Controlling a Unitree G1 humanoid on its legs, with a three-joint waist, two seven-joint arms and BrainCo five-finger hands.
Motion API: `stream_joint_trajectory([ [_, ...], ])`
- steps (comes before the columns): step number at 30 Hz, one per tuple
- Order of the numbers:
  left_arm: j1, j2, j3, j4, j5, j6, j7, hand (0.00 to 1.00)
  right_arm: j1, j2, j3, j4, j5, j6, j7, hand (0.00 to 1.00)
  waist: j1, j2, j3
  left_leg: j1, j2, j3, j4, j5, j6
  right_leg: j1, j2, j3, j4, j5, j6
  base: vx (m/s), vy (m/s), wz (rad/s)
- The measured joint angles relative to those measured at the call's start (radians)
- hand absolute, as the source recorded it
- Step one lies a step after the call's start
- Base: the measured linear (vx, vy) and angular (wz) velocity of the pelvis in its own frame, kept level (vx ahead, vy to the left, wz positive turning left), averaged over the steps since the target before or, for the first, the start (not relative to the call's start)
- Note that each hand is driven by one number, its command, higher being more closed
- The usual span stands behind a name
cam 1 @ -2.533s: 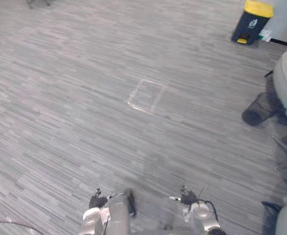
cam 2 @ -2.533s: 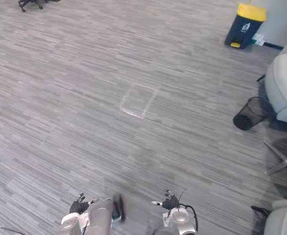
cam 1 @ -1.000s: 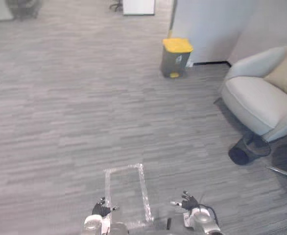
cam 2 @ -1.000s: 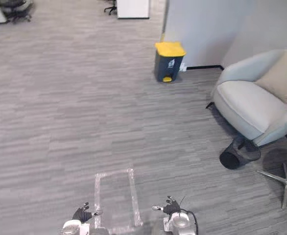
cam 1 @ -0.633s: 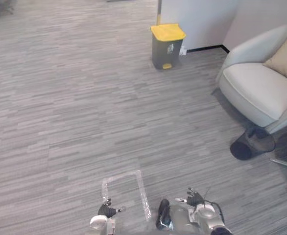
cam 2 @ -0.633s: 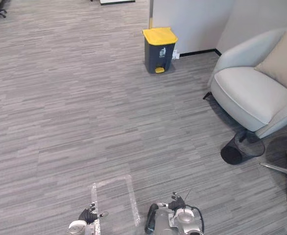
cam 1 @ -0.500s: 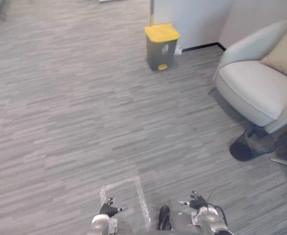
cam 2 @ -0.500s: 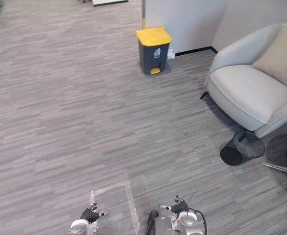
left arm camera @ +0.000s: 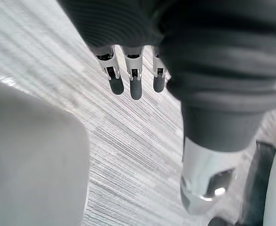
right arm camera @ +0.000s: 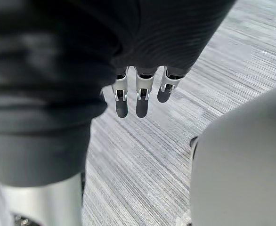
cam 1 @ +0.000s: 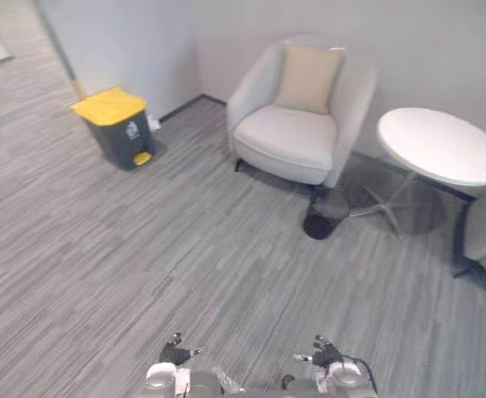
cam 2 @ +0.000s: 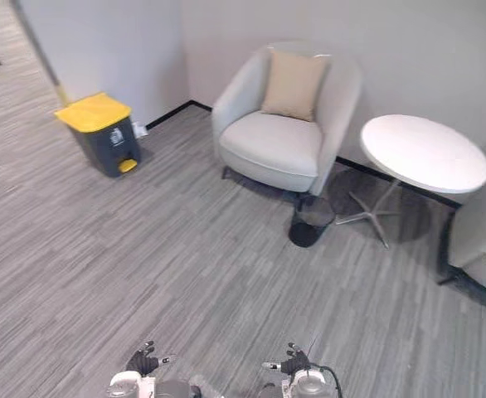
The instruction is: Organize the slippers on the shoe rack
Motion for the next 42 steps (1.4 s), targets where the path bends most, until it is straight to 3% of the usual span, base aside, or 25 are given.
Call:
stream_joint_trajectory([
  [2, -0.002, 0.001, -0.018, 0.001, 0.002, 0.000, -0.001, 0.00, -0.003, -0.003, -0.001, 0.001, 0.000, 0.001, 0.000, 0.00, -0.003, -0.004, -0.003, 0.012, -0.018, 0.071, -0.032, 0.012, 0.018, -0.041, -0.009, 0.049, 0.005, 0.021, 0.007, 0.03, 0.180, -0.93],
  [4, -0.008, -0.005, -0.020, 0.010, 0.005, 0.001, -0.001, 0.00, -0.013, -0.012, -0.001, 0.001, 0.000, 0.001, 0.000, 0.00, -0.012, 0.008, 0.004, 0.030, -0.013, 0.132, -0.057, 0.021, 0.030, -0.075, -0.009, 0.006, 0.014, 0.053, -0.003, 0.02, 0.126, -0.93],
  [5, -0.011, -0.011, -0.021, 0.020, 0.008, 0.004, -0.001, 0.00, -0.022, -0.016, 0.002, 0.000, 0.000, 0.001, 0.001, 0.00, -0.020, 0.022, 0.007, 0.035, 0.002, 0.168, -0.063, 0.030, 0.045, -0.085, -0.012, -0.130, 0.020, 0.080, -0.042, -0.05, 0.118, -1.15],
  [6, -0.009, -0.013, -0.029, 0.019, 0.014, 0.005, -0.002, 0.00, -0.039, -0.021, 0.001, -0.003, 0.000, 0.000, 0.001, 0.00, -0.024, 0.033, 0.009, 0.068, 0.006, 0.227, -0.118, 0.039, 0.055, -0.109, -0.076, -0.501, 0.153, 0.001, -0.123, -0.06, 0.120, -1.15],
  [7, -0.010, -0.013, -0.029, 0.019, 0.017, 0.005, -0.003, 0.00, -0.038, -0.022, -0.002, 0.000, 0.000, 0.000, 0.001, 0.00, -0.028, 0.029, 0.012, 0.099, 0.000, 0.259, -0.140, 0.047, 0.057, -0.104, -0.122, -0.672, 0.263, -0.063, -0.137, -0.07, 0.089, -1.00],
  [9, -0.002, -0.013, -0.027, 0.019, 0.016, 0.009, -0.003, 0.00, -0.034, -0.021, -0.002, 0.006, -0.012, -0.001, 0.001, 0.00, -0.026, 0.028, 0.011, 0.122, 0.010, 0.316, -0.144, 0.047, 0.057, -0.061, -0.139, -0.812, 0.359, -0.142, -0.159, -0.05, -0.010, -0.77],
  [11, 0.002, -0.013, -0.027, 0.018, 0.017, 0.011, -0.003, 0.00, -0.035, -0.015, -0.002, 0.028, -0.035, -0.006, 0.002, 0.00, -0.022, 0.024, 0.000, 0.130, 0.019, 0.370, -0.147, 0.047, 0.052, -0.003, -0.156, -0.917, 0.346, -0.193, -0.146, -0.02, -0.069, -0.77],
  [12, 0.001, -0.007, -0.026, 0.013, 0.017, 0.013, -0.004, 0.00, -0.039, -0.008, -0.001, 0.045, -0.037, -0.006, 0.006, 0.00, -0.008, 0.006, -0.009, 0.129, 0.011, 0.396, -0.144, 0.052, 0.036, 0.001, -0.135, -0.884, 0.247, -0.199, -0.097, 0.00, -0.164, -1.08],
  [13, -0.003, -0.020, -0.026, 0.016, 0.018, 0.017, -0.004, 0.00, -0.040, -0.016, -0.001, 0.052, -0.037, -0.007, 0.008, 0.00, 0.005, 0.034, -0.009, 0.119, 0.046, 0.394, -0.146, 0.063, 0.010, 0.020, -0.047, -0.824, 0.127, -0.128, -0.110, 0.02, -0.191, -1.15],
  [15, -0.002, -0.030, -0.026, 0.014, 0.019, 0.016, -0.006, 0.00, -0.038, -0.016, -0.001, 0.062, -0.037, -0.007, 0.008, 0.00, 0.018, 0.051, -0.014, 0.107, 0.076, 0.385, -0.132, 0.070, -0.003, 0.057, 0.021, -0.782, -0.004, -0.051, -0.135, -0.02, -0.166, -1.02],
  [17, -0.004, -0.028, -0.026, 0.016, 0.023, 0.016, -0.009, 0.00, -0.031, -0.024, -0.008, 0.071, -0.032, -0.008, 0.003, 0.00, 0.015, 0.051, -0.014, 0.105, 0.090, 0.354, -0.110, 0.070, -0.003, 0.073, 0.042, -0.751, -0.051, -0.025, -0.150, -0.04, -0.151, -0.67],
  [20, -0.010, -0.029, -0.025, 0.017, 0.027, 0.016, -0.009, 0.00, -0.016, -0.028, -0.038, 0.071, -0.032, -0.010, -0.004, 0.00, 0.017, 0.047, -0.011, 0.101, 0.087, 0.260, -0.090, 0.071, -0.007, 0.071, 0.058, -0.712, -0.066, -0.009, -0.155, -0.01, -0.061, -0.35],
  [23, -0.016, -0.022, -0.015, 0.016, 0.021, 0.014, -0.007, 0.00, -0.013, -0.028, -0.043, 0.071, -0.031, -0.011, -0.004, 0.00, 0.029, 0.031, 0.004, 0.065, 0.063, 0.092, -0.030, 0.064, -0.005, 0.078, 0.060, -0.671, -0.106, 0.029, -0.151, -0.05, -0.002, -0.31],
  [25, -0.016, -0.028, -0.014, 0.017, 0.016, 0.013, -0.005, 0.00, -0.012, -0.026, -0.044, 0.072, -0.030, -0.011, -0.004, 0.00, 0.031, 0.045, 0.006, 0.079, 0.050, -0.036, -0.062, 0.041, -0.012, 0.085, 0.075, -0.628, -0.138, 0.059, -0.143, -0.08, 0.086, -0.57],
  [27, -0.012, -0.035, -0.014, 0.020, 0.016, 0.013, -0.006, 0.00, -0.015, -0.033, -0.048, 0.070, -0.029, -0.013, -0.004, 0.00, 0.031, 0.071, 0.001, 0.131, 0.061, -0.041, -0.146, 0.014, -0.020, 0.087, 0.104, -0.578, -0.184, 0.100, -0.135, -0.06, 0.135, -0.75],
  [30, -0.015, -0.030, 0.013, 0.021, 0.016, 0.015, -0.007, 0.00, -0.008, -0.014, -0.101, 0.063, -0.025, -0.015, -0.004, 0.00, 0.030, 0.049, 0.012, 0.143, 0.041, 0.010, -0.159, 0.015, -0.016, 0.095, 0.095, -0.525, -0.238, 0.156, -0.124, -0.08, 0.161, -0.55],
  [42, -0.006, -0.033, 0.020, 0.023, -0.004, 0.014, -0.002, 0.00, 0.026, -0.012, -0.169, 0.047, 0.063, -0.022, 0.002, 0.00, 0.014, 0.048, -0.007, 0.162, 0.007, -0.057, -0.190, 0.032, -0.004, 0.113, 0.076, -0.580, -0.238, 0.144, -0.108, 0.05, 0.021, 0.12],
])
